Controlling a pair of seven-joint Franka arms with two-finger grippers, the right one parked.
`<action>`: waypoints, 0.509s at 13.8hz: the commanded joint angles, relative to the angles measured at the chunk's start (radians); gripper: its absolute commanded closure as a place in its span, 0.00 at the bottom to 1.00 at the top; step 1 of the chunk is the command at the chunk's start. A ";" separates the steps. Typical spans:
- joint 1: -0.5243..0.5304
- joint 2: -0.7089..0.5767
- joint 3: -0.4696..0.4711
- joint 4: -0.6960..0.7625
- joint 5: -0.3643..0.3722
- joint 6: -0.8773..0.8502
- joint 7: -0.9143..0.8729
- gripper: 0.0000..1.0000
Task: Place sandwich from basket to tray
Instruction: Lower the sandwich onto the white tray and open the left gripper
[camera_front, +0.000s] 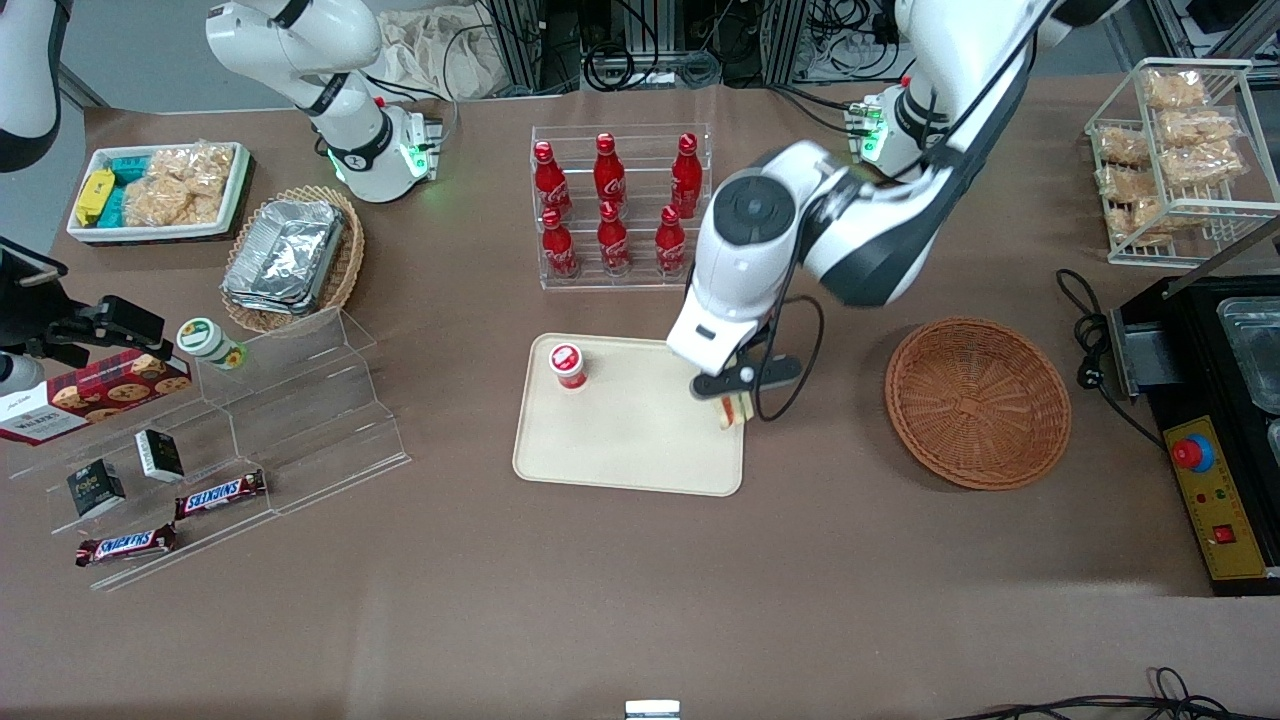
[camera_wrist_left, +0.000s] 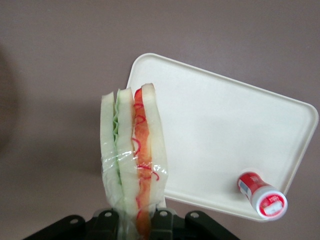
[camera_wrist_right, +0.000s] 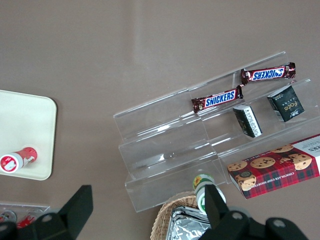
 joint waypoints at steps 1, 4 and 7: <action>-0.049 0.128 0.002 0.057 0.061 0.043 -0.031 0.86; -0.064 0.206 0.004 0.057 0.133 0.099 -0.071 0.86; -0.076 0.275 0.004 0.079 0.196 0.120 -0.103 0.86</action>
